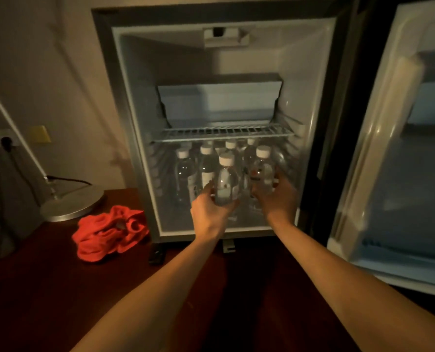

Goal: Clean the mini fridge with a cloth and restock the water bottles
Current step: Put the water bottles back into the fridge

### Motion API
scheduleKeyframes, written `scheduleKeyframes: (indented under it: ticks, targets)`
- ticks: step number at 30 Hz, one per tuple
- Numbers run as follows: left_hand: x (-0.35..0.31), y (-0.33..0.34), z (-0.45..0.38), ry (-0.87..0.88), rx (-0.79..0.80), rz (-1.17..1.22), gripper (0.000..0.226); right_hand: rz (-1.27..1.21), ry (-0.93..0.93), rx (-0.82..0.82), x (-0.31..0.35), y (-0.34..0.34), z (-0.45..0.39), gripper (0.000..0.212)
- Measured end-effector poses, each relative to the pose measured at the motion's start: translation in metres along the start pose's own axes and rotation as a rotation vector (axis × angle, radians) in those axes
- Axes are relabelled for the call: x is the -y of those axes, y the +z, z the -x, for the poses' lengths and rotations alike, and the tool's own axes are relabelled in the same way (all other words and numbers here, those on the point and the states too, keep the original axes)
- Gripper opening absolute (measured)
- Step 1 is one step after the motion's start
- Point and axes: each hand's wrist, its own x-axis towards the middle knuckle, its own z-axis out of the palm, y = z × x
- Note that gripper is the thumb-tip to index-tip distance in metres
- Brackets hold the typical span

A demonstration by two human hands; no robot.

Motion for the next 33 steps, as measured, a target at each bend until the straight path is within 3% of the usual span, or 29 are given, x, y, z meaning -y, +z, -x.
scheduleKeyframes:
  ticks: [4, 9, 13, 15, 29, 33]
  targets:
    - [0.004, 0.035, -0.015, -0.023, 0.007, -0.026, 0.059, 0.031, -0.154, 0.001, -0.017, 0.008, -0.013, 0.056]
    - [0.008, 0.055, -0.026, -0.035, -0.039, -0.045, 0.050, -0.173, -0.162, 0.093, -0.026, 0.025, -0.022, 0.030]
    - [0.010, 0.062, -0.033, -0.019, -0.042, -0.063, 0.037, -0.200, -0.162, 0.106, -0.026, 0.031, -0.031, 0.053]
    - [0.009, 0.064, -0.037, -0.016, -0.026, -0.061, 0.032, -0.173, -0.169, 0.109, -0.025, 0.034, -0.034, 0.047]
    - [0.010, 0.049, -0.022, -0.092, 0.142, -0.178, 0.057, -0.054, -0.096, 0.138, -0.033, 0.022, -0.017, 0.062]
    - [0.005, 0.035, -0.004, -0.077, 0.149, -0.120, 0.057, 0.070, 0.023, 0.178, -0.022, 0.003, -0.005, 0.052]
